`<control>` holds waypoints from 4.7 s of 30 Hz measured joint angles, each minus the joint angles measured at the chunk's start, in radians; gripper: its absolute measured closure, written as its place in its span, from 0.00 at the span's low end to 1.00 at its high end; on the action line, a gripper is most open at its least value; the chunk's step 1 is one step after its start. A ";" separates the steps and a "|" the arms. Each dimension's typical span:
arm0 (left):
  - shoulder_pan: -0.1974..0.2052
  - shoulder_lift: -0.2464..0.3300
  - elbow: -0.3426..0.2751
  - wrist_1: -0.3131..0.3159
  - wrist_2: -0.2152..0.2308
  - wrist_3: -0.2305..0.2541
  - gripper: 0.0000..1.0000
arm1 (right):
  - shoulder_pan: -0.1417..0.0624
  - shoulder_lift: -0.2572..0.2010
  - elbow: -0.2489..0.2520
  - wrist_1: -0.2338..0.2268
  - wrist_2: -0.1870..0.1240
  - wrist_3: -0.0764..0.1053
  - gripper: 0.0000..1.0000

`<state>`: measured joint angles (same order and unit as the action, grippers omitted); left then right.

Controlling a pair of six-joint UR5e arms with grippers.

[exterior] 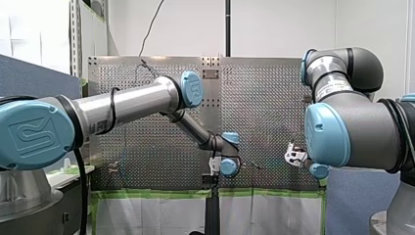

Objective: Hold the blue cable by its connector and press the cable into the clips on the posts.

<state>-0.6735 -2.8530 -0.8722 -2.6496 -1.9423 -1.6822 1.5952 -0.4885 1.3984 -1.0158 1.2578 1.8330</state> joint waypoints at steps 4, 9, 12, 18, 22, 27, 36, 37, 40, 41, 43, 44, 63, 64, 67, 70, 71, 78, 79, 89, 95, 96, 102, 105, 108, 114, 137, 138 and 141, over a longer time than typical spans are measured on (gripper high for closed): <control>0.001 0.000 -0.004 -0.007 0.003 0.001 0.83 | -0.001 0.000 -0.002 0.009 0.000 -0.003 1.00; -0.003 0.002 -0.003 -0.012 0.010 0.024 0.50 | -0.002 0.000 -0.002 0.014 0.000 -0.004 1.00; -0.005 0.002 -0.004 -0.014 0.029 0.047 0.13 | 0.000 0.000 -0.002 0.017 0.000 -0.005 1.00; -0.013 0.002 -0.003 -0.034 0.081 0.088 0.00 | 0.001 0.000 -0.002 0.021 0.002 -0.006 1.00; -0.020 0.002 -0.005 -0.064 0.110 0.117 0.00 | 0.002 0.000 -0.002 0.022 0.003 -0.008 1.00; -0.033 0.002 -0.013 -0.107 0.132 0.158 0.00 | 0.004 0.000 -0.002 0.026 0.005 -0.010 1.00; -0.062 0.004 -0.035 -0.183 0.175 0.169 0.00 | 0.007 0.000 -0.002 0.038 0.008 -0.013 1.00; -0.064 0.004 -0.037 -0.190 0.179 0.165 0.00 | 0.008 0.000 -0.002 0.038 0.008 -0.013 1.00; -0.072 0.006 -0.042 -0.213 0.185 0.156 0.00 | 0.009 0.000 -0.002 0.038 0.008 -0.013 1.00; -0.074 0.007 -0.044 -0.216 0.184 0.153 0.00 | 0.010 0.001 -0.002 0.038 0.008 -0.013 1.00; -0.076 0.009 -0.048 -0.216 0.182 0.141 0.00 | 0.010 0.001 -0.002 0.038 0.008 -0.013 1.00; -0.076 0.010 -0.050 -0.212 0.178 0.135 0.00 | 0.011 0.001 -0.002 0.038 0.008 -0.013 1.00; -0.084 0.031 -0.071 -0.136 0.118 0.064 0.00 | 0.012 0.001 -0.002 0.038 0.006 -0.013 1.00; -0.084 0.036 -0.077 -0.131 0.122 0.059 0.00 | 0.013 0.001 -0.002 0.038 0.006 -0.013 1.00; -0.085 0.057 -0.099 -0.108 0.139 0.038 0.00 | 0.013 0.001 -0.002 0.038 0.006 -0.013 1.00; -0.087 0.083 -0.126 -0.082 0.163 0.013 0.00 | 0.014 0.001 -0.002 0.038 0.006 -0.013 1.00; -0.088 0.090 -0.134 -0.073 0.170 0.005 0.00 | 0.014 0.001 -0.002 0.038 0.006 -0.013 1.00; -0.105 0.109 -0.188 -0.024 0.190 -0.001 0.00 | 0.015 0.001 -0.002 0.038 0.007 -0.013 1.00; -0.107 0.109 -0.190 -0.025 0.191 -0.001 0.00 | 0.016 0.001 -0.002 0.039 0.008 -0.013 1.00; -0.118 0.108 -0.195 -0.040 0.191 -0.002 0.00 | 0.018 0.001 -0.002 0.038 0.008 -0.013 1.00; -0.121 0.098 -0.195 -0.042 0.181 -0.009 0.00 | 0.019 0.002 -0.002 0.038 0.008 -0.013 1.00; -0.122 0.094 -0.195 -0.042 0.177 -0.011 0.00 | 0.019 0.002 -0.002 0.038 0.008 -0.013 1.00; -0.126 0.084 -0.195 -0.038 0.160 -0.013 0.00 | 0.019 0.002 -0.002 0.038 0.008 -0.013 1.00; -0.127 0.084 -0.194 -0.036 0.155 -0.013 0.00 | 0.019 0.003 -0.002 0.038 0.007 -0.013 1.00; -0.127 0.084 -0.194 -0.036 0.152 -0.013 0.00 | 0.019 0.003 -0.002 0.038 0.007 -0.013 1.00; -0.127 0.084 -0.194 -0.038 0.151 -0.009 0.00 | 0.021 0.003 -0.002 0.043 0.007 -0.013 1.00; -0.124 0.084 -0.194 -0.044 0.125 0.016 0.00 | 0.022 0.003 -0.002 0.045 0.005 -0.012 1.00; -0.124 0.084 -0.194 -0.044 0.125 0.016 0.00 | 0.022 0.003 -0.002 0.045 0.005 -0.012 1.00; -0.124 0.084 -0.194 -0.044 0.125 0.017 0.00 | 0.022 0.003 -0.002 0.045 0.004 -0.013 1.00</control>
<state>-0.7979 -2.7692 -1.0657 -2.6939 -1.8176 -1.6651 1.6176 -0.4856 1.3963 -0.9708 1.2621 1.8204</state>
